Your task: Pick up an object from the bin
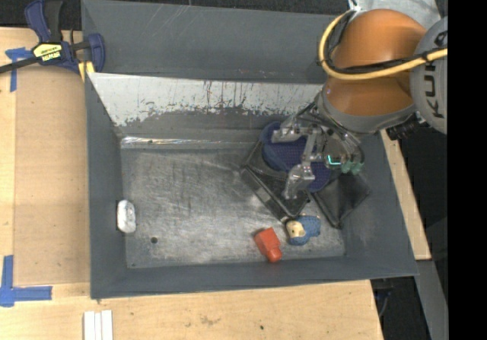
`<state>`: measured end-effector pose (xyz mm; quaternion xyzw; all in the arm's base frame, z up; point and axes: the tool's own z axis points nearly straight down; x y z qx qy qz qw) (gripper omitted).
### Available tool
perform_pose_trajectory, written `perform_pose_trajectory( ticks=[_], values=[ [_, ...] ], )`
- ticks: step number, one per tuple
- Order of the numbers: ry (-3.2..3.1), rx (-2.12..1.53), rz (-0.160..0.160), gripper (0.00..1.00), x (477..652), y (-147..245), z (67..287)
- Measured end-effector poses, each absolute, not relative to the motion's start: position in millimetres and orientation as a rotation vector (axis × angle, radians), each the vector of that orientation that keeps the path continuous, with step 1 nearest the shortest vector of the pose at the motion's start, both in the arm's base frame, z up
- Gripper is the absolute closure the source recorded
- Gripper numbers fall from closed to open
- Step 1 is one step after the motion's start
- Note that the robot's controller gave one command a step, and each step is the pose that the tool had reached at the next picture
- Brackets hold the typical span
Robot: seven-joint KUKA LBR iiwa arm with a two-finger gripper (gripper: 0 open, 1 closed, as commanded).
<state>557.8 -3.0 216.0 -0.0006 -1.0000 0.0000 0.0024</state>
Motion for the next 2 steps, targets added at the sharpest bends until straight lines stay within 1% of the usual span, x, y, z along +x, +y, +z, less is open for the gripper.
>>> perform_pose_trajectory(
  ticks=[1,2],
  values=[
    [-3.147,0.117,0.002,0.0,545.9,-23.4,256.8],
    [-3.164,0.065,0.001,0.0,529.0,-45.1,125.6]
  ],
)
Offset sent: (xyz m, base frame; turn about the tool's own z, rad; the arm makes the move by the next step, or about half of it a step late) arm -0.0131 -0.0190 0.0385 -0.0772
